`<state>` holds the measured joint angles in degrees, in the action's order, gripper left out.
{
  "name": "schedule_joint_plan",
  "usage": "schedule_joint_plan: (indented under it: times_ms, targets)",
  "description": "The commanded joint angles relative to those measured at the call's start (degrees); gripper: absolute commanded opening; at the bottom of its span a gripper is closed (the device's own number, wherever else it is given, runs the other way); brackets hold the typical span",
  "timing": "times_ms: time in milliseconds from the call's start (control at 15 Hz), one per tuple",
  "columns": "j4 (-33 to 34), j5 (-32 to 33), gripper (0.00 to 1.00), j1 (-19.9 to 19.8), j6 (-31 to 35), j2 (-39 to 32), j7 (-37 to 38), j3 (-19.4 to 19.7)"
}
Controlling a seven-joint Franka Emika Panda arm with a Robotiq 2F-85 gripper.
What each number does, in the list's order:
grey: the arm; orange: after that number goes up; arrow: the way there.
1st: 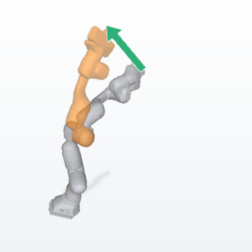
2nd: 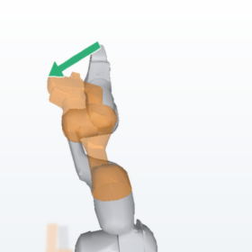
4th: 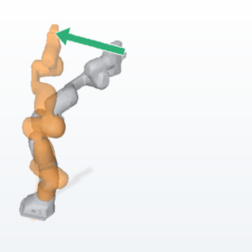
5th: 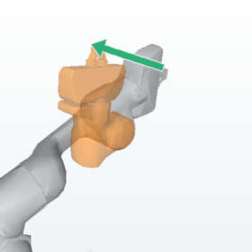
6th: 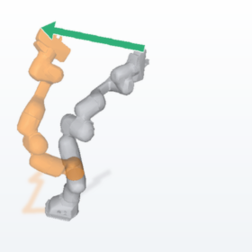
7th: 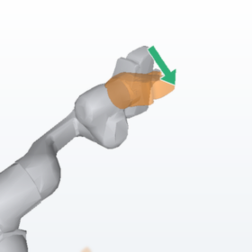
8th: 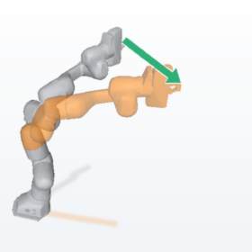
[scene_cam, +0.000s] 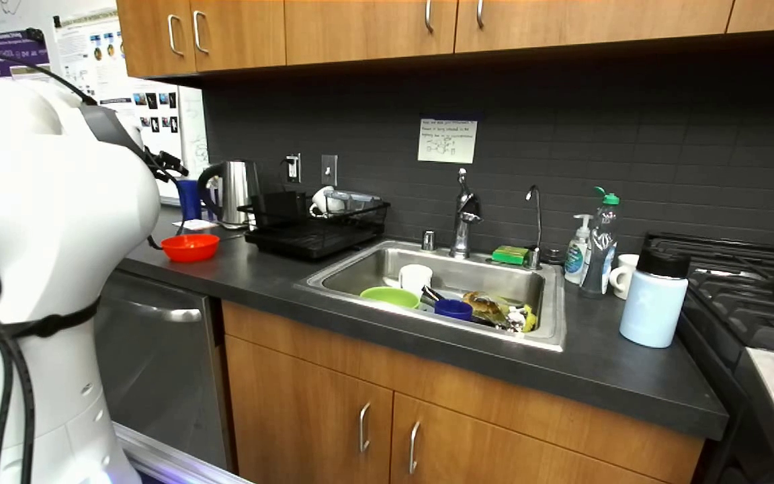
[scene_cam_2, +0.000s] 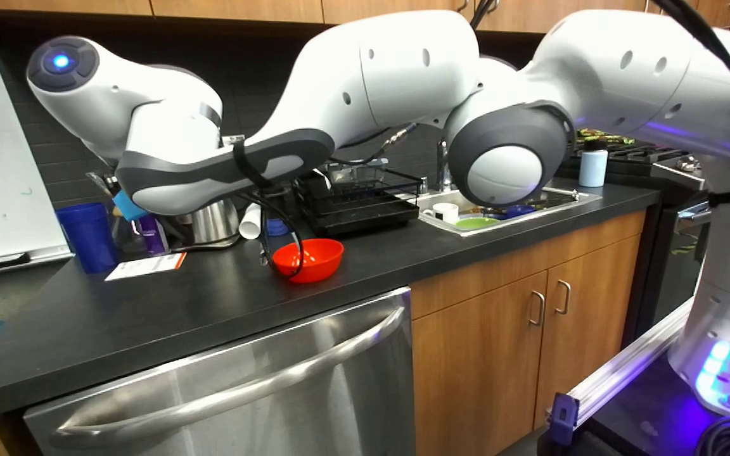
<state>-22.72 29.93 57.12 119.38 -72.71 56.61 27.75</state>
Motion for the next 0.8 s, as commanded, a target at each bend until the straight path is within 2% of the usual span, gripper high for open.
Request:
schedule_joint_plan:
  times_ms: [0, 400, 467, 533, 733]
  targets:
    - [-0.7, 1.7, 1.00, -0.4, -2.5, 0.3, 2.2, 2.5]
    - [-1.8, 1.5, 1.00, -1.3, -5.3, -0.2, 3.6, 4.8]
    - [8.7, 1.9, 1.00, -4.7, -10.0, -5.3, 1.5, 2.5]
    - [-1.4, 1.5, 1.00, -1.7, -7.1, -0.6, 3.6, 4.8]
    - [-1.3, 1.4, 1.00, -2.1, -8.5, -1.1, 3.8, 5.2]
